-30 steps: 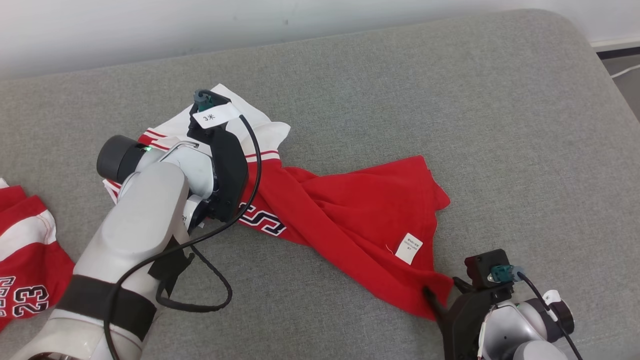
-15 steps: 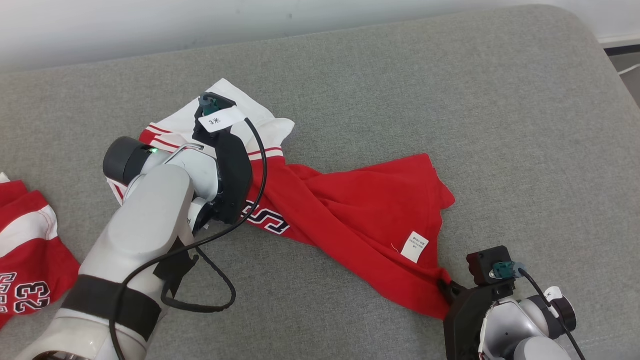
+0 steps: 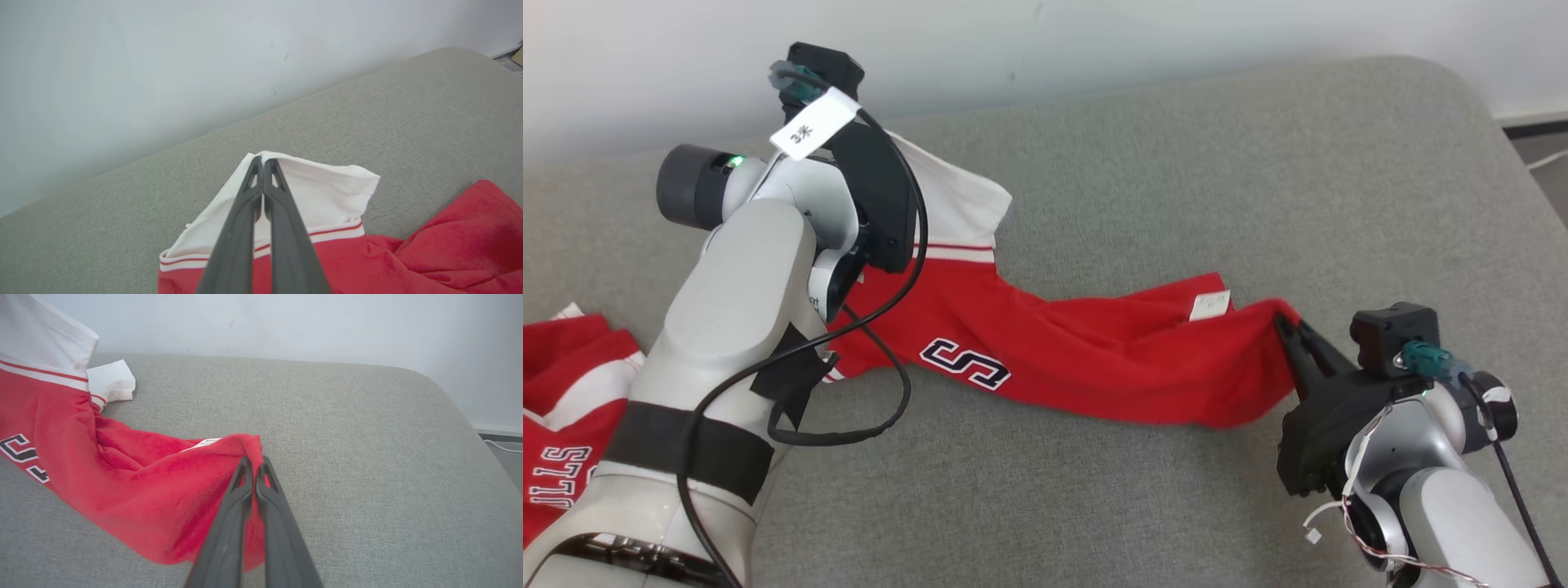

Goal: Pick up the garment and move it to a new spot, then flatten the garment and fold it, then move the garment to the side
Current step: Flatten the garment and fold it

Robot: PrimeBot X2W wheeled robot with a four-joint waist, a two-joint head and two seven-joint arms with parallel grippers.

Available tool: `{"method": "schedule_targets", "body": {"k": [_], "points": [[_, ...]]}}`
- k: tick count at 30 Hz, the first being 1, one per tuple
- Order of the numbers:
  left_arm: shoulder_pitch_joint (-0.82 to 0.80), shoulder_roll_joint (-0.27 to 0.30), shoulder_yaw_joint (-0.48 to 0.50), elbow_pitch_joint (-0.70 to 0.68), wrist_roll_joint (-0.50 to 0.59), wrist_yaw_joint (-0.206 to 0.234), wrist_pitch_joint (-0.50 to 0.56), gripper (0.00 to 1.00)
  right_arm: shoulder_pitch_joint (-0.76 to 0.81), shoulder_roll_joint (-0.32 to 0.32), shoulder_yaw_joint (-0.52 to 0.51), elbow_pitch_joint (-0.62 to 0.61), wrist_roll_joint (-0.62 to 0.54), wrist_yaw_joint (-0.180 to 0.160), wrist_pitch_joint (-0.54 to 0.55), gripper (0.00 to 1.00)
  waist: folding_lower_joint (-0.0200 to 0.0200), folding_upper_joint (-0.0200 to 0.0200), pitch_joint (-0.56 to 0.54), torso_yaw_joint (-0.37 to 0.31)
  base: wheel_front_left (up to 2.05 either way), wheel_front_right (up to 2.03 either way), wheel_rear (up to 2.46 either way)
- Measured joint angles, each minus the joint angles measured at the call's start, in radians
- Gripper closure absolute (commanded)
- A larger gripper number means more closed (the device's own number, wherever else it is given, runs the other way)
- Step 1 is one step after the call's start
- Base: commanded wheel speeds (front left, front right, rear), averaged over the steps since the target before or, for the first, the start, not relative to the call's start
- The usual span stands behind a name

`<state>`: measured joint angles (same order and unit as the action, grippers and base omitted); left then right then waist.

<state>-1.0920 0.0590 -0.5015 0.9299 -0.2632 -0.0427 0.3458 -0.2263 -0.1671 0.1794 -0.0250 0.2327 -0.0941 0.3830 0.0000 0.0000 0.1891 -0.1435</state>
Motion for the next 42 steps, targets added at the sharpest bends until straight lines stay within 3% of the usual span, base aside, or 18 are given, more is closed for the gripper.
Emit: {"method": "schedule_targets", "body": {"k": [7,12,18,22,27,30,33,35,37,40,42], "points": [[-0.011,-0.002,0.042,-0.024,-0.002,0.045,-0.171,1.00,-0.034,-0.012,-0.034,-0.049,-0.016,-0.003,-0.095,1.00,0.0000,0.0000,-0.060,0.005,0.00,0.00,0.00],[-0.018,-0.008,0.078,-0.087,-0.028,0.061,-0.279,1.00,-0.068,-0.083,-0.059,-0.144,-0.056,0.009,-0.181,1.00,-0.0001,0.0000,-0.117,0.007,0.00,0.00,0.00],[0.048,-0.014,0.103,-0.299,-0.068,0.068,-0.347,1.00,-0.041,-0.165,-0.104,-0.319,-0.078,0.035,-0.220,1.00,-0.0002,-0.0001,-0.186,0.011,0.00,0.00,0.00],[0.139,-0.012,0.123,-0.537,-0.138,0.043,-0.291,1.00,-0.022,-0.213,-0.122,-0.371,-0.059,0.073,-0.179,1.00,-0.0003,-0.0001,-0.228,0.026,0.00,0.00,0.00],[0.252,0.039,0.099,-0.642,-0.131,0.076,-0.163,1.00,-0.029,-0.222,-0.096,-0.223,0.030,0.133,-0.108,1.00,-0.0003,-0.0002,-0.224,0.047,0.00,0.00,0.00],[0.317,0.072,0.099,-0.559,-0.123,0.097,-0.138,1.00,-0.109,-0.193,-0.050,-0.016,0.064,0.165,-0.091,1.00,0.0000,0.0000,-0.197,0.055,0.00,0.00,0.00],[0.318,0.115,0.104,-0.443,-0.076,0.108,-0.152,1.00,-0.307,-0.145,-0.038,0.163,0.073,0.166,-0.092,1.00,0.0003,0.0001,-0.158,0.061,0.00,0.00,0.00],[0.258,0.115,0.110,-0.396,-0.060,0.114,-0.180,1.00,-0.481,-0.123,-0.052,0.233,0.072,0.164,-0.109,1.00,0.0003,0.0003,-0.130,0.062,0.00,0.00,0.00],[0.124,0.081,0.117,-0.366,-0.044,0.118,-0.231,1.00,-0.669,-0.118,-0.082,0.279,0.054,0.157,-0.160,1.00,0.0005,0.0002,-0.103,0.063,0.00,0.00,0.00],[-0.084,0.029,0.130,-0.416,0.003,0.132,-0.319,1.00,-0.862,-0.137,-0.139,0.256,0.034,0.129,-0.251,1.00,0.0004,0.0002,-0.066,0.067,0.00,0.00,0.00],[-0.171,0.033,0.139,-0.477,0.032,0.135,-0.371,1.00,-0.917,-0.166,-0.149,0.232,0.026,0.130,-0.295,1.00,0.0001,-0.0001,-0.044,0.071,0.00,0.00,0.00]]}}
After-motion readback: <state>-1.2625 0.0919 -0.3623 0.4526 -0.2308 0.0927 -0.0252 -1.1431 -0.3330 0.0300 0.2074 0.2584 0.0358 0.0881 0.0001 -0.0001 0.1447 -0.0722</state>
